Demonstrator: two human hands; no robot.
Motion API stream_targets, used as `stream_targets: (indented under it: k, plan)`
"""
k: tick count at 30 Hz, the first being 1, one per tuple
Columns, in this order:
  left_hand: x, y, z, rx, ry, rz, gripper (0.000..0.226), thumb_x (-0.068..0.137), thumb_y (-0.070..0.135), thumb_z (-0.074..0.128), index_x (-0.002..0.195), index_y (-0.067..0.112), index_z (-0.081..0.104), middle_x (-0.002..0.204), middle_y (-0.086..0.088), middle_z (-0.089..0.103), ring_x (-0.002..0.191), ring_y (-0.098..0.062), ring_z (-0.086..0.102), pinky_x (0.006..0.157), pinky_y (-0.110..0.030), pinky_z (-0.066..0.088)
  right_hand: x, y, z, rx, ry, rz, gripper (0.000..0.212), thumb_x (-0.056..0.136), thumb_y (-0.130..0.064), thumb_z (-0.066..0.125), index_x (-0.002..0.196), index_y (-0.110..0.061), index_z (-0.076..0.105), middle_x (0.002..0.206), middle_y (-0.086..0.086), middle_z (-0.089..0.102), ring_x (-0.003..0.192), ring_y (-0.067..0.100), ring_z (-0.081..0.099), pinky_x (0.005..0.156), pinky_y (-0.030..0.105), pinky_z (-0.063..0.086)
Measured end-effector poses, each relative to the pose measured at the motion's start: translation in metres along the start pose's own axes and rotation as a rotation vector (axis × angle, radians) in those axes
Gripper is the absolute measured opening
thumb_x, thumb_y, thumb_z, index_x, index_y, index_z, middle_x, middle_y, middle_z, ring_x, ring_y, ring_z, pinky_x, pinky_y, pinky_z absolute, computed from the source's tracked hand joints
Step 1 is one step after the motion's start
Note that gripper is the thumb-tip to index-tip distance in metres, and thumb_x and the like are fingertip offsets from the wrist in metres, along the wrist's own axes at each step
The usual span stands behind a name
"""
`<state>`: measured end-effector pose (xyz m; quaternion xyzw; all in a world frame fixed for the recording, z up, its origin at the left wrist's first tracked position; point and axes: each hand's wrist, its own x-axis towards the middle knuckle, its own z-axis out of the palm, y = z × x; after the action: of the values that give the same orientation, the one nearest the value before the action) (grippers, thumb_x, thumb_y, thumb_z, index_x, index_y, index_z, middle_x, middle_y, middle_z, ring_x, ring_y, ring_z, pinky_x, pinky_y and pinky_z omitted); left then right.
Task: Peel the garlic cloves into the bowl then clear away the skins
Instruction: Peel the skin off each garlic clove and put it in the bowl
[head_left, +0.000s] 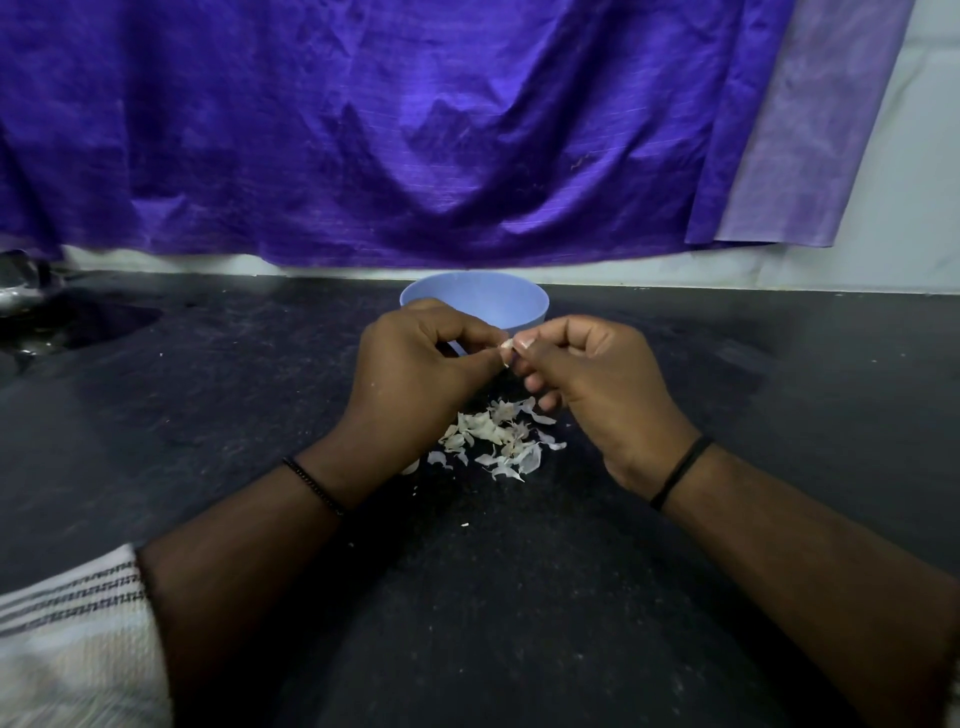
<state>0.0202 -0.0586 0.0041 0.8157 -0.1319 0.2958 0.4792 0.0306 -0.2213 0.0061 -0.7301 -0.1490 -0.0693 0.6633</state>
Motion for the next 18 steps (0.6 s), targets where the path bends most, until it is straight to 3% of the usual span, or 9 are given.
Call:
stream_targets:
  k: [12, 18]
  plan:
    - [0.0011, -0.0036, 0.0, 0.005, -0.091, 0.056, 0.006, 0.083, 0.016, 0.079, 0.086, 0.02, 0.08, 0.073, 0.004, 0.068, 0.054, -0.01, 0.062, 0.055, -0.027, 0.05, 0.0029, 0.0039, -0.0025, -0.142, 0.093, -0.08, 0.016, 0.09, -0.02, 0.072, 0.074, -0.019, 0.073, 0.068, 0.0, 0.073, 0.06, 0.007, 0.064, 0.057, 0.021, 0.048]
    - [0.0022, -0.003, -0.0006, 0.08, -0.122, 0.097, 0.006, 0.086, 0.014, 0.075, 0.087, 0.018, 0.079, 0.076, 0.005, 0.068, 0.057, -0.008, 0.062, 0.055, -0.021, 0.05, 0.0038, 0.0029, -0.0039, -0.152, 0.092, -0.061, 0.015, 0.089, -0.021, 0.072, 0.075, -0.016, 0.074, 0.067, 0.001, 0.073, 0.058, 0.009, 0.065, 0.057, 0.025, 0.05]
